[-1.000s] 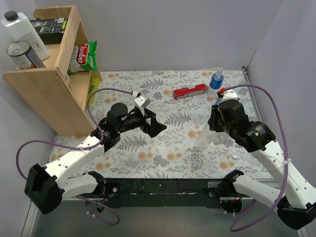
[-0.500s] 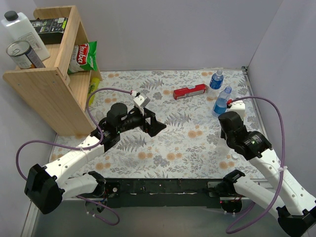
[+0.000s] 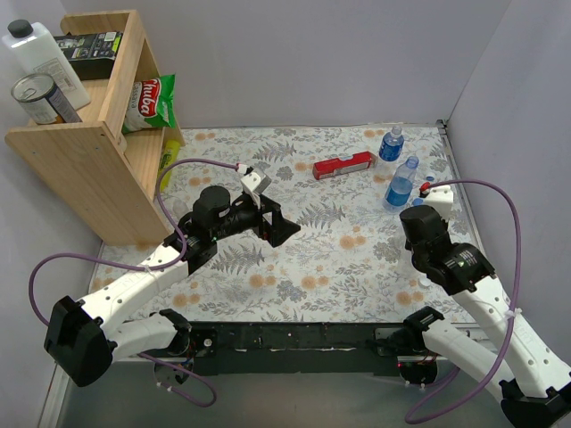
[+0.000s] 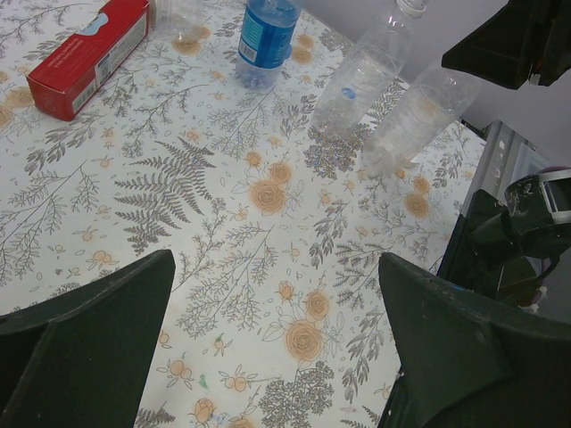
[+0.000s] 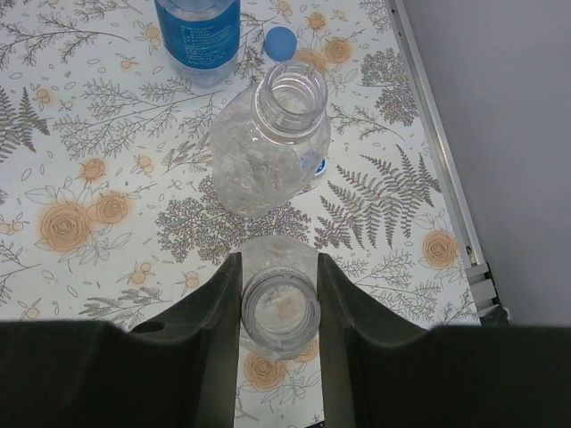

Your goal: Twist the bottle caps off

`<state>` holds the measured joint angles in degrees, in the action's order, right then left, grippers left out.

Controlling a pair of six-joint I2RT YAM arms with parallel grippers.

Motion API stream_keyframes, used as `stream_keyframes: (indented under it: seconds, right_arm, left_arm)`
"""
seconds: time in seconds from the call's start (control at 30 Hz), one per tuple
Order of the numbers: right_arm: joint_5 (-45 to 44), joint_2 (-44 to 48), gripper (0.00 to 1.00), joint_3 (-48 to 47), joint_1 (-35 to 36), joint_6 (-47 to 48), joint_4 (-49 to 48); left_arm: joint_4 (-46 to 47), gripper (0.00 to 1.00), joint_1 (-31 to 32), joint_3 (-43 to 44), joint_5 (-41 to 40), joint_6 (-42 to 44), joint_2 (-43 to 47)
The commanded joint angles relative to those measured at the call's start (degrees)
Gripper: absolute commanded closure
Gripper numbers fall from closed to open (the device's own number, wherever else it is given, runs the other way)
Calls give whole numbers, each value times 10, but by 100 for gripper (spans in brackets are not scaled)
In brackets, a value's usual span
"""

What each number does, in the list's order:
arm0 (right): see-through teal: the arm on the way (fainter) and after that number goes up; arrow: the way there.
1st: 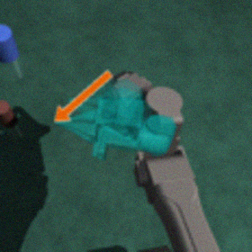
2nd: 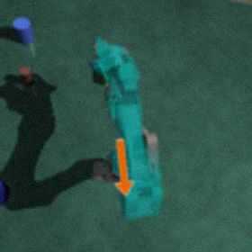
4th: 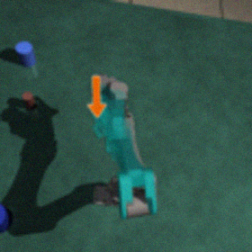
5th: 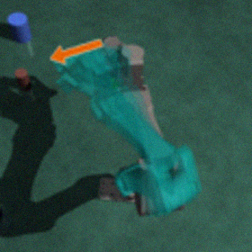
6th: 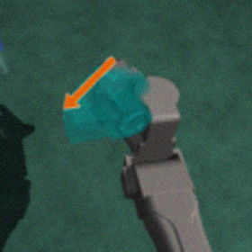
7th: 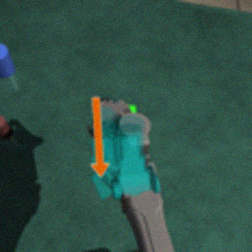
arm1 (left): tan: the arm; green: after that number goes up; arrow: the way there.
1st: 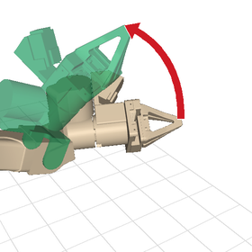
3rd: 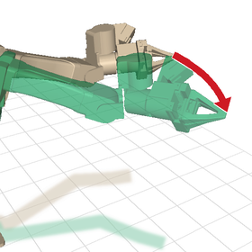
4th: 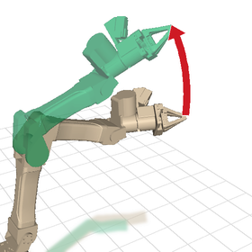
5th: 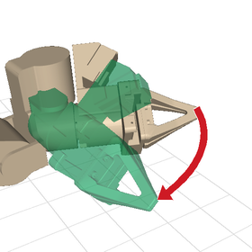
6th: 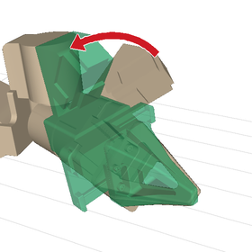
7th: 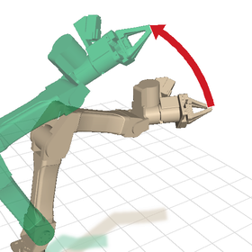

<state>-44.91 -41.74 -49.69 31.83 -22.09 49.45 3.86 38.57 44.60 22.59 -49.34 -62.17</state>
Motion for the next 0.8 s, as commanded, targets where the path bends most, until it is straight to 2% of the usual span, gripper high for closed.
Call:
stream_keyframes:
  seconds: [0.0, 0.6, 0.63, 0.67, 0.73, 0.77]
  right_arm:
    - [-26, 3, 99, 5, -4, -5, -27]
    - [-20, 5, 99, 17, -4, -14, -36]
    - [-23, 6, 95, 16, -4, -16, -32]
    - [-25, 8, 85, 16, -4, -20, -30]
    - [-29, 12, 76, 15, -4, -23, -29]
    - [-32, 13, 67, 15, -4, -26, -26]
  left_arm:
    - [1, 2, -2, 7, -9, 2, 7]
    - [-1, 2, -2, 8, -10, 0, 8]
    - [-1, 2, -2, 8, -9, 0, 8]
    - [-1, 2, -2, 8, -9, 1, 8]
    - [-1, 2, -2, 8, -9, 1, 7]
    - [-1, 2, -2, 8, -9, 0, 7]
